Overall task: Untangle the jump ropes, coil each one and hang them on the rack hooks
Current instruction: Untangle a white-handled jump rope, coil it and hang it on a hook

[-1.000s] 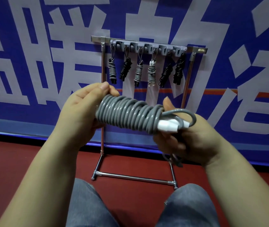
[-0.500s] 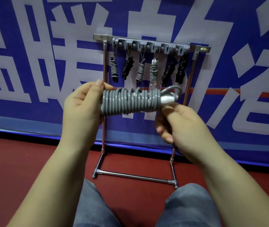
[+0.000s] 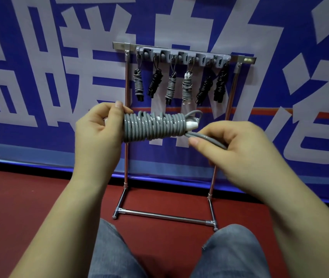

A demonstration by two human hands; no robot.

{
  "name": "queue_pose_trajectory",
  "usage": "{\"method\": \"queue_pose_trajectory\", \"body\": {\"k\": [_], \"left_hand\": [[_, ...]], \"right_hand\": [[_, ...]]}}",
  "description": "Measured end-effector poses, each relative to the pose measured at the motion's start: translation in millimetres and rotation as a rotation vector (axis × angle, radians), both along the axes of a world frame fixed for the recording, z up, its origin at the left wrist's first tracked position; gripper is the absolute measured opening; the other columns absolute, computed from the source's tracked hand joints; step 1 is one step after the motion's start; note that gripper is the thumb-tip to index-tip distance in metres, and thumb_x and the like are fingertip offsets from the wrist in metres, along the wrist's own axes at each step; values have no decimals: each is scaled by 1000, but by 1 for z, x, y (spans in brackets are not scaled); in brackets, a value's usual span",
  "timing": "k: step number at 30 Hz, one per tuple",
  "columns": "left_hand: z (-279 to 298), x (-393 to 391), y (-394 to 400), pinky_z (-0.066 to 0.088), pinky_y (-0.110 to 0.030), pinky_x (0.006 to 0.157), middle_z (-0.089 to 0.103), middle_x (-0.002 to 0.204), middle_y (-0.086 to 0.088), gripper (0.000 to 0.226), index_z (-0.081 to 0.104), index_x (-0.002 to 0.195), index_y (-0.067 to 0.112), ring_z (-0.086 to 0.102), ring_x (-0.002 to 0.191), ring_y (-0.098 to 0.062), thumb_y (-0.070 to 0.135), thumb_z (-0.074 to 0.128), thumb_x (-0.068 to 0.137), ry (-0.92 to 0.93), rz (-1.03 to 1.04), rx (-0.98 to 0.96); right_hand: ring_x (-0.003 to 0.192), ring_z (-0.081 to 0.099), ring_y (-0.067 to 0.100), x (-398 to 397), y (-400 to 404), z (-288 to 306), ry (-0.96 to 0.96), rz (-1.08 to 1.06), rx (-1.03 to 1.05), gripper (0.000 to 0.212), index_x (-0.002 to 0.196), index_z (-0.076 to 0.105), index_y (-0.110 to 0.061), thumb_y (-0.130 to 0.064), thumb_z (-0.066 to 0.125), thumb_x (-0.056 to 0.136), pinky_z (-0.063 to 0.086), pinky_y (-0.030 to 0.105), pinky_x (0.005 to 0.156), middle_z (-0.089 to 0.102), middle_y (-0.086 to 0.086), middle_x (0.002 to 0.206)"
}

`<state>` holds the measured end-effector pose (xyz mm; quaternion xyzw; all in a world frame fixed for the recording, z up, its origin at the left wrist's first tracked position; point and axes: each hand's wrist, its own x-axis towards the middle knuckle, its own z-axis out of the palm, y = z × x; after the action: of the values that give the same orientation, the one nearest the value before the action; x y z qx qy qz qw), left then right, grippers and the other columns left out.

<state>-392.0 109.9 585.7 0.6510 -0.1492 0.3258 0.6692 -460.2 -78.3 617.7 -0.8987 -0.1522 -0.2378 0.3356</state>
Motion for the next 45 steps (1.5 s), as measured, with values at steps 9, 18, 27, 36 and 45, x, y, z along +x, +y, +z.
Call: {"method": "queue_pose_trajectory", "body": {"k": [9,18,27,36,45], "left_hand": [[6,-6,2,31,-9,39,51,47,13,30,60,70,14,42,40,0,14,46,96,121,-234,98],[3,-11,-9,33,-7,39,53,48,12,29,58,70,11,44,39,2,11,45,96,109,-365,39],[-1,-5,-2,26,-19,42,48,77,-13,22,67,65,23,35,50,-14,35,55,80,169,-549,50],[-3,-3,-10,30,-12,37,48,46,12,39,63,59,21,38,39,-1,20,48,96,191,-210,-53],[-13,3,-9,36,-19,47,51,48,13,31,63,67,20,41,46,-2,26,51,96,137,-4,-61]], "right_hand": [[63,58,2,3,-8,6,10,87,103,26,71,65,-23,-44,74,59,44,11,57,66,-11,74],[41,48,8,8,-10,11,-96,96,218,30,70,65,-13,-42,63,67,37,12,40,58,14,59],[41,32,16,16,-13,7,55,179,325,40,56,65,-10,-46,57,72,32,13,42,40,20,48],[52,48,25,18,-10,-6,-177,-5,396,37,66,66,-3,-31,57,88,38,13,49,57,20,58],[47,45,3,22,-8,-21,15,-151,310,17,85,67,-23,-31,53,91,44,19,58,50,-3,50]]}}
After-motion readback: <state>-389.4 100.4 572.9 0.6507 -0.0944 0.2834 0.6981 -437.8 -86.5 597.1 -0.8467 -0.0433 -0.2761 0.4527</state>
